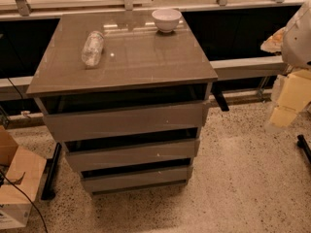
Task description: Open top drawer
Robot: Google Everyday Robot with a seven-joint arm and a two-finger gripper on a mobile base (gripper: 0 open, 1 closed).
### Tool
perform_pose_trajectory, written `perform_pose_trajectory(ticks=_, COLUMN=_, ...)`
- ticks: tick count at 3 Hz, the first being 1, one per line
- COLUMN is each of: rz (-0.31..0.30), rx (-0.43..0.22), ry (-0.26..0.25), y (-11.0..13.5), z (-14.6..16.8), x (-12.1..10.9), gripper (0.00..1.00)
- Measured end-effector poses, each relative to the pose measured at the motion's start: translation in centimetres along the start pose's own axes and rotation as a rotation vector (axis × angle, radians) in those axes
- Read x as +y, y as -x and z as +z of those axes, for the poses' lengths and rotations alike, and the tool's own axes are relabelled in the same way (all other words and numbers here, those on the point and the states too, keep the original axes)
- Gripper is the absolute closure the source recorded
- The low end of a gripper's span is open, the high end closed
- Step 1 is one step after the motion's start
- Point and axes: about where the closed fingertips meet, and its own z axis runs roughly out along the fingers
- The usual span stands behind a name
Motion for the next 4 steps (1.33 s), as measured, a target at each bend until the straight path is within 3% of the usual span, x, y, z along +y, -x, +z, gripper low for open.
perform_pose_trajectory(ticks=1, rz=-0.001, rx=0.000, ry=-0.009, y=0.0, z=-0.1, x=-0.1, gripper=0.00)
perform_pose_trajectory(ticks=2, rz=-0.022, rx=-0.017, ry=-0.051, y=1.0, z=0.6, x=-0.3, gripper=0.00)
perform_pose_trajectory(ticks=3, rz=-0.024, rx=-0.098, ry=-0.086, y=2.7, z=3.8, x=0.1, gripper=0.00)
perform_pose_trajectory(ticks=4, rz=-0.036, rx=-0.148, ry=-0.083, y=4.0, z=6.6, x=0.5, gripper=0.00)
